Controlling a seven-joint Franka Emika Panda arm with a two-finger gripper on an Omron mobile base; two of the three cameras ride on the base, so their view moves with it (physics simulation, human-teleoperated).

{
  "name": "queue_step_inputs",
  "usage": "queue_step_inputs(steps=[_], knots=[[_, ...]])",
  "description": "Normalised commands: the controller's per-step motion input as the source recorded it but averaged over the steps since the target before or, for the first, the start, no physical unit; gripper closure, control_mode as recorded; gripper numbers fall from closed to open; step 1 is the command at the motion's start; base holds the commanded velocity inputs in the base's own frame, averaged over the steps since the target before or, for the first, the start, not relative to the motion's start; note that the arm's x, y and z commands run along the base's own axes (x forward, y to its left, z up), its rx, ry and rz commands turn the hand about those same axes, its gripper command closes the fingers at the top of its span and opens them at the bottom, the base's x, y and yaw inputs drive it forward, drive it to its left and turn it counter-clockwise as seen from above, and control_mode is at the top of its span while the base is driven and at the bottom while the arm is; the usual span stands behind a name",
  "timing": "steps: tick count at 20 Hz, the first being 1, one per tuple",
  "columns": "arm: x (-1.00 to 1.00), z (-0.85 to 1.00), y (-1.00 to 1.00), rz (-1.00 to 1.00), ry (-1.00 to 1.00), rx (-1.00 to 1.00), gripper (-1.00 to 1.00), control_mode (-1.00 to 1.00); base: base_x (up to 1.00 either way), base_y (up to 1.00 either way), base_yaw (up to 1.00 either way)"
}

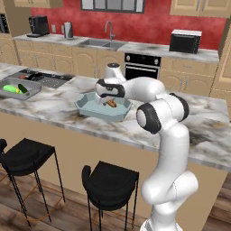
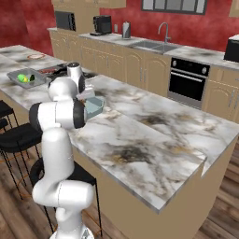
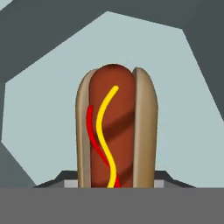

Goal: Place the cold items (corn and cucumber) from the fridge in one tupperware on the dining counter. Place the warm items (kebab skewer and hot dog) in the stove area in another tupperware.

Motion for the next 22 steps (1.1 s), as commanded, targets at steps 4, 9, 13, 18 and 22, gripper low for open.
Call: queue_step_inputs(steps=[4,9,13,18,22], knots=[[0.00,-0.06,0.00,-0.11,0.00,0.00,-1.00,-1.00,0.00,0.00,0.00],[-0.35,0.32,-0.08,-0.04,-0.09,0.10,-1.00,-1.00,0.00,0.00,0.00],[-0.97,0.90,-0.30,0.00,-0.23,0.25,-1.00,-1.00,0.00,0.00,0.00],[-1.00,0.02,-0.84,-0.01,-0.29,0.24,-1.00,-1.00,0.00,0.00,0.00],[-1.00,0.14,-0.71,0.00,-0.11,0.02,-1.00,-1.00,0.00,0.00,0.00]])
